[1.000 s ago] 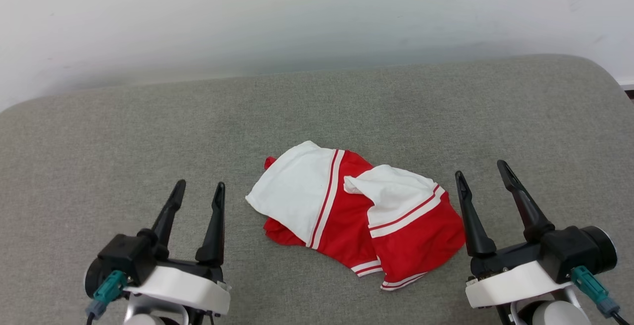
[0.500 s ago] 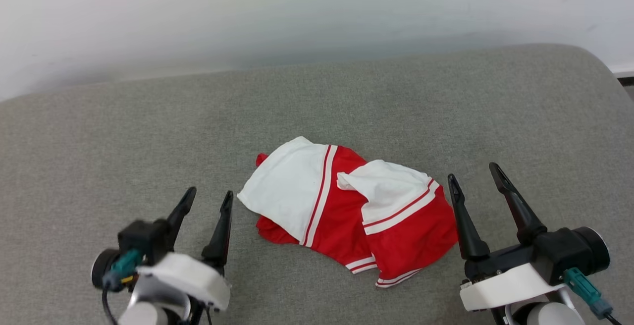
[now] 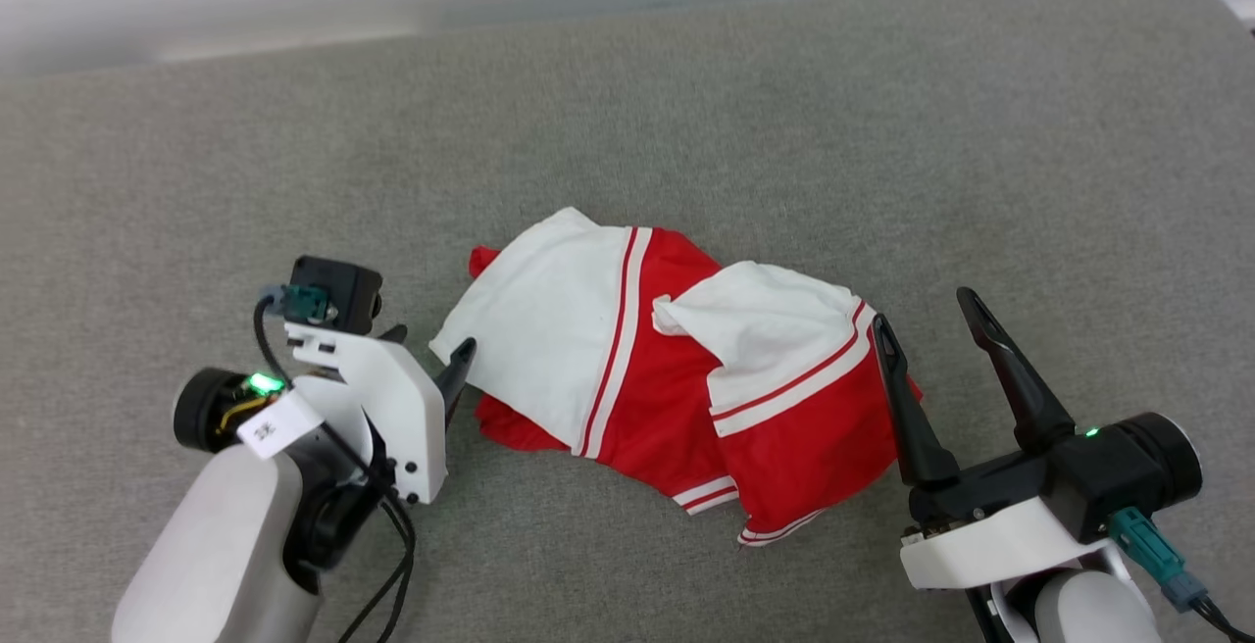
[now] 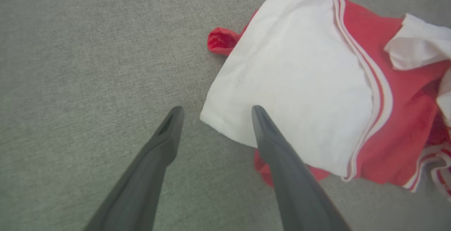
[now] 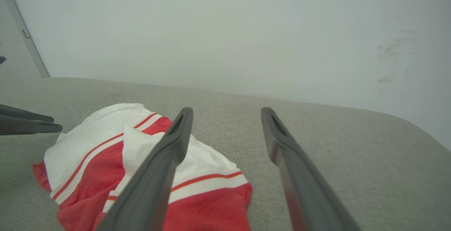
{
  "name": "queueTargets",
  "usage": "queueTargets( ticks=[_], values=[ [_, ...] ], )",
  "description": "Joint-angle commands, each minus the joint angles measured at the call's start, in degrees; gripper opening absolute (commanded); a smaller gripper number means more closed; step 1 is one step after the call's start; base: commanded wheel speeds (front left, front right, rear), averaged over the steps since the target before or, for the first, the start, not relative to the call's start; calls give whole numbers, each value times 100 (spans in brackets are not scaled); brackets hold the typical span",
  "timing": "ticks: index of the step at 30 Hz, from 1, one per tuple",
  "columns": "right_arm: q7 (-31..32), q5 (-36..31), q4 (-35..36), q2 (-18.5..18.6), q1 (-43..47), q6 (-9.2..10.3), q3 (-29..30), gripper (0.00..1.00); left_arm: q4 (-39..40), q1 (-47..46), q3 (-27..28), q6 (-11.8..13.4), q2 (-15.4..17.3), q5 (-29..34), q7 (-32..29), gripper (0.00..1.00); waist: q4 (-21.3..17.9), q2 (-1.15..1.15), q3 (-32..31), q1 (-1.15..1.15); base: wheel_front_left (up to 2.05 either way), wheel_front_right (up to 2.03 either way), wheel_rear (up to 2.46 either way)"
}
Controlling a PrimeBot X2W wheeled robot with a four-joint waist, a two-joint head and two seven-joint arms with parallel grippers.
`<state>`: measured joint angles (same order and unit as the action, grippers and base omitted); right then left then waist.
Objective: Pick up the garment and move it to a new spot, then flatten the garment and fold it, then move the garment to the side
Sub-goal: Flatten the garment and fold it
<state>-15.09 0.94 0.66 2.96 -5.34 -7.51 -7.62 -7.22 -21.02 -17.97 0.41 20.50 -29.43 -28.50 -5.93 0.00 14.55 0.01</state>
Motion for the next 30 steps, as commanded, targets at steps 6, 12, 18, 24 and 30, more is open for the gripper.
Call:
queueTargets(
  ticks=[6,12,18,24,30],
  values=[
    [-11,-35,99,-15,-189,4,-2,100,-20,-320,-243,199,84,358,-369,100,-56,0,517,-1,0,0,0],
    [-11,-49,109,-15,-259,4,13,100,-313,-310,-528,181,66,528,-527,100,-39,0,706,-1,0,0,0],
    [-10,-42,73,-15,-274,4,15,100,-641,-176,-689,109,10,491,-597,0,-5,0,737,-1,0,0,0],
    [-11,-33,-23,-15,-223,4,30,100,-623,-177,-658,64,-52,485,-110,0,117,0,508,-1,0,0,0],
    [-11,30,-179,-15,-70,4,47,100,-174,22,-451,164,10,460,548,0,343,0,-20,-1,0,0,0]
  ],
)
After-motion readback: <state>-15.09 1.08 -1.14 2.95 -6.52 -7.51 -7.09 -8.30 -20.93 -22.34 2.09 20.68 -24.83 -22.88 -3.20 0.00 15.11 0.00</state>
